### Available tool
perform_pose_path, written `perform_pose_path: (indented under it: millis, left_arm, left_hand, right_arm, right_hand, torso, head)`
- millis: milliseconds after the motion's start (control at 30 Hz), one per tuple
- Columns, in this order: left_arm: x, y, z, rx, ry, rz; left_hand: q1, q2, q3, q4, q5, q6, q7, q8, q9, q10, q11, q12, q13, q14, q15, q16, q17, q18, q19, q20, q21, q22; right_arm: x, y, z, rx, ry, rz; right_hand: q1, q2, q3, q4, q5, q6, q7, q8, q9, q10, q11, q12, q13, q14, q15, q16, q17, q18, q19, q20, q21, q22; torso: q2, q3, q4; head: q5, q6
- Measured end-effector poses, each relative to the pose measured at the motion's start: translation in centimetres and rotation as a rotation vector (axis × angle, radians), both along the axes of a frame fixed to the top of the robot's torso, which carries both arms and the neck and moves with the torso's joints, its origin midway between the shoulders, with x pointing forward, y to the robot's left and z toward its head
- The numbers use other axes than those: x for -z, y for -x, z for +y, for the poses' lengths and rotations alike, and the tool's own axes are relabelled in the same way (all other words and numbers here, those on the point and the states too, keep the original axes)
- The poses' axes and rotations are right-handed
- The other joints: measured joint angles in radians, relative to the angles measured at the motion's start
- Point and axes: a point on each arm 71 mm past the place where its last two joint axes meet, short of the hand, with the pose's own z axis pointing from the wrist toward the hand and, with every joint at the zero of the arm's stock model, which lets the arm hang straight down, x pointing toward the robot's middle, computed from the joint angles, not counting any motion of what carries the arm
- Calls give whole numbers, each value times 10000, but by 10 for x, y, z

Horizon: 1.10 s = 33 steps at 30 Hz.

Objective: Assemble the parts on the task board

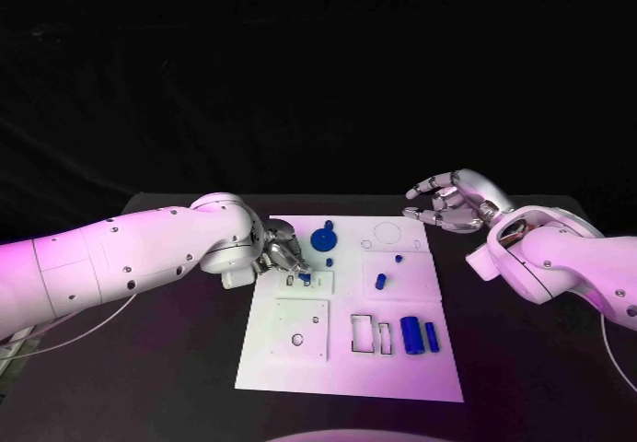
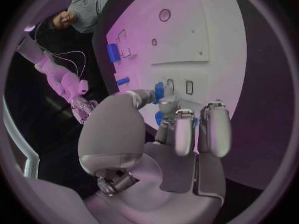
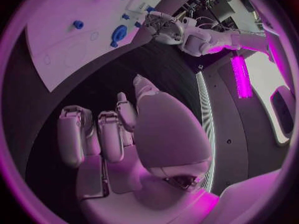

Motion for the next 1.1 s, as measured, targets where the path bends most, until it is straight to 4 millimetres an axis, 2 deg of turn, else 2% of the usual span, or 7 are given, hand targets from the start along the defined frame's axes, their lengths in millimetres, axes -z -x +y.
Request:
perform_pose_path:
  millis: [233,300,400,500,1100]
  left_arm:
    - [6,6,-2,-250,184,-543]
    - [7,8,-3,-313,206,-744]
    - [9,9,-4,-386,194,-1000]
    - [10,10,-4,-443,141,-1259]
    - [19,12,-7,-104,-463,-1746]
  left_hand:
    - [-134,-133,-31,-33,391,154,-78,2,64,349,-66,449,528,1,-76,0,0,-1,35,-36,199,334]
    - [-134,-133,-30,-33,459,155,-79,2,75,366,-84,492,589,1,-76,0,0,-155,35,-36,199,334]
    - [-226,-226,49,-113,703,208,-127,59,130,472,-119,585,687,0,-77,0,0,-154,35,-36,260,334]
    - [-267,-266,118,-181,808,243,-131,59,130,472,-119,626,750,18,-95,0,0,-154,35,-36,261,334]
    - [-347,-265,118,-180,973,298,-151,106,198,509,-156,631,751,-1,-146,0,0,-152,34,-36,298,332]
  right_arm:
    - [0,0,0,9,5,2]
    - [0,0,0,10,6,3]
    - [0,0,-1,14,9,4]
    - [1,0,-1,16,11,5]
    - [1,0,-1,9,17,20]
  right_hand:
    - [0,0,0,0,0,0,0,0,0,0,0,0,0,0,0,0,-1,-1,0,0,0,-1]
    - [0,0,0,0,0,0,0,0,0,0,0,0,0,0,0,0,-1,-1,0,0,0,-1]
    - [0,0,0,0,0,0,0,0,0,0,0,0,1,0,0,0,-1,1,0,0,0,-1]
    - [-2,2,0,0,30,0,0,0,-8,0,0,0,1,0,0,0,-2,0,0,0,0,-2]
    - [-44,45,-1,0,44,0,0,-1,-10,0,0,0,1,0,0,0,-4,1,0,1,0,-3]
  torso:
    - [-1,6,18]
    - [-1,5,18]
    - [-5,10,18]
    - [-6,12,12]
    - [7,16,0]
  head:
    - [9,-12]
    - [10,-12]
    - [14,-24]
    - [21,-32]
    - [37,-67]
